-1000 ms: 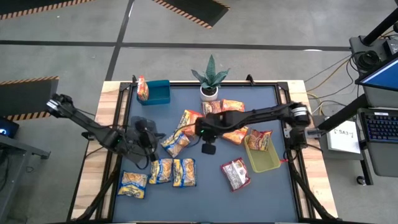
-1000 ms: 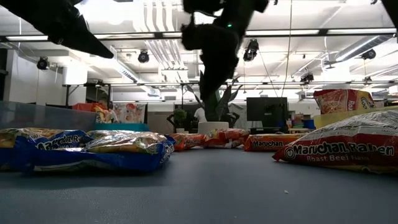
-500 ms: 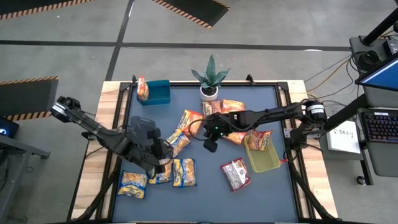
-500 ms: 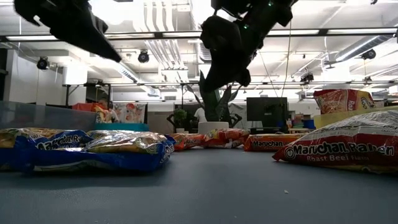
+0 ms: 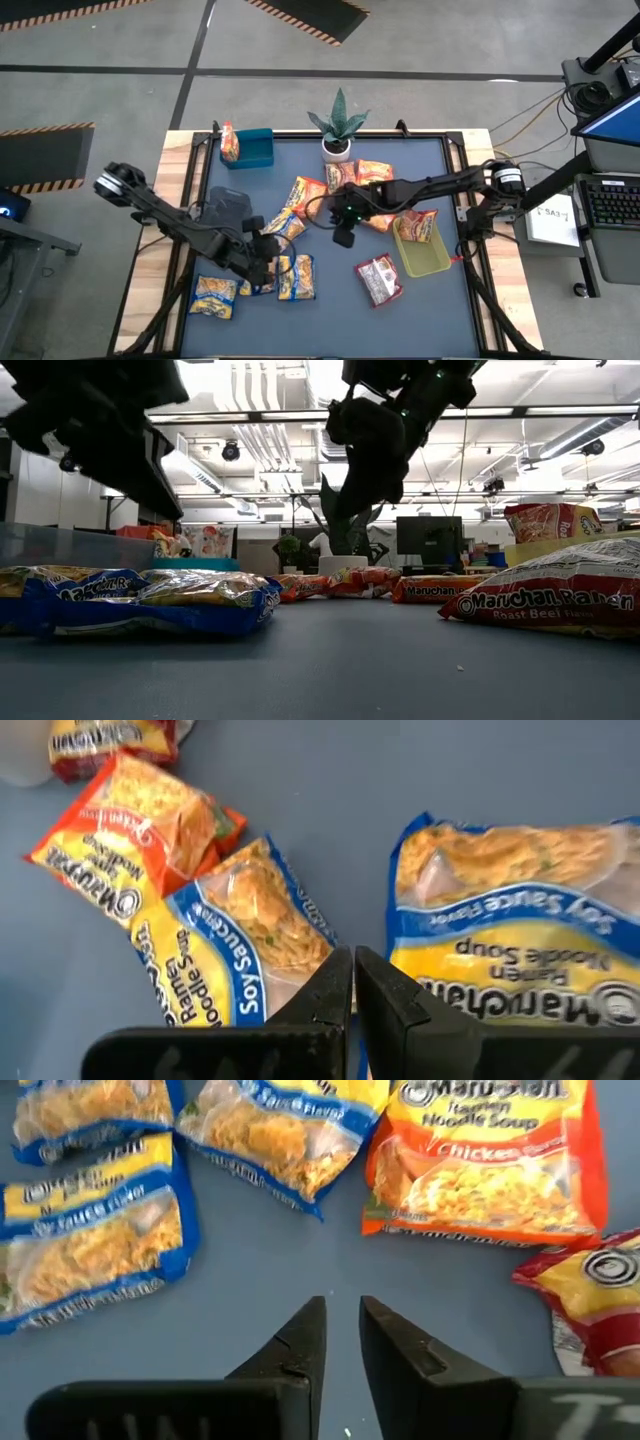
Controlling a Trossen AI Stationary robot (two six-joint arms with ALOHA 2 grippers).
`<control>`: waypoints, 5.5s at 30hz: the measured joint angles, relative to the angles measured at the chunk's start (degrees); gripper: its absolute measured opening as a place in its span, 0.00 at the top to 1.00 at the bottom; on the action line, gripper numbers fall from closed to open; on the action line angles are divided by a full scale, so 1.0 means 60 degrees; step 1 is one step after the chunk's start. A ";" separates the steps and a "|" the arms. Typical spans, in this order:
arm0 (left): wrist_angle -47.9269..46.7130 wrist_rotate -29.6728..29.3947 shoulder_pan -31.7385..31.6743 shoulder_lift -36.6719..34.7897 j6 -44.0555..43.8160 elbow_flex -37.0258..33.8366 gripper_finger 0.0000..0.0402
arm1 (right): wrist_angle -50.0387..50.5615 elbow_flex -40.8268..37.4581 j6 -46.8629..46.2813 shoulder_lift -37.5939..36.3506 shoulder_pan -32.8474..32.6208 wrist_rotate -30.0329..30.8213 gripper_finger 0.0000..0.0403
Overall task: Sort Maruchan noodles
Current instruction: Put the blue noodle pack into the black bin
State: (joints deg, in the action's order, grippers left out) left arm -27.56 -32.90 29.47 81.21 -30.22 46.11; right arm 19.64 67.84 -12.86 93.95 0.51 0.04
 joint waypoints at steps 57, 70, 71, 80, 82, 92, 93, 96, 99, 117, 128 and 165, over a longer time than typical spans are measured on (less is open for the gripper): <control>0.1346 0.3068 -0.5542 0.0274 0.2226 -0.1038 0.61 | -0.6793 -0.6670 0.5386 -0.8129 0.0485 -0.0584 0.89; 0.2389 0.2957 -0.5598 0.0642 -0.0324 -0.1436 0.73 | -0.6820 -0.6670 0.5380 -0.8018 0.0485 -0.0584 0.89; 0.2533 0.2922 -0.5599 0.0710 -0.0406 -0.1460 0.75 | -0.6827 -0.6670 0.5381 -0.8018 0.0485 -0.0584 0.89; 0.2668 0.3066 -0.5592 0.0922 -0.0334 -0.1104 0.98 | -0.6827 -0.6670 0.5384 -0.8018 0.0485 -0.0584 0.89; 0.2641 0.3125 -0.5590 0.0922 -0.0305 -0.1033 0.99 | -0.6824 -0.6670 0.5387 -0.8018 0.0485 -0.0584 0.89; 0.2654 0.3147 -0.4945 0.0860 0.1160 -0.0433 1.00 | -0.6833 -0.6670 0.5501 -0.8014 0.0485 -0.0577 0.89; 0.2655 0.3145 -0.4855 0.0860 0.1213 -0.0316 1.00 | -0.6853 -0.6670 0.5511 -0.8014 0.0485 -0.0577 0.89; 0.2654 0.3126 -0.4656 0.0857 0.1221 0.0064 1.00 | -0.6939 -0.6670 0.5526 -0.8018 0.0485 -0.0577 0.89; 0.2554 0.3075 -0.4415 0.0853 0.1386 0.0481 1.00 | -0.6967 -0.6670 0.5588 -0.8018 0.0485 -0.0573 0.89; 0.2310 0.1788 -0.3598 0.0849 0.1690 0.1261 1.00 | -0.7198 -0.6670 0.5792 -0.8018 0.0485 -0.0570 0.89; 0.2640 0.0466 -0.3608 0.0951 0.1285 0.1239 0.97 | -0.7193 -0.6667 0.5771 -0.8018 0.0485 -0.0475 0.89; 0.1867 0.1023 -0.2233 0.1549 0.2298 0.0657 0.69 | -0.4512 -0.4375 -0.1559 -0.4478 0.0481 0.0994 0.71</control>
State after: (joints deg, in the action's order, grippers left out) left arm -16.36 -26.77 16.08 90.50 -16.44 50.05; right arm -7.43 41.59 -22.22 67.08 3.40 6.01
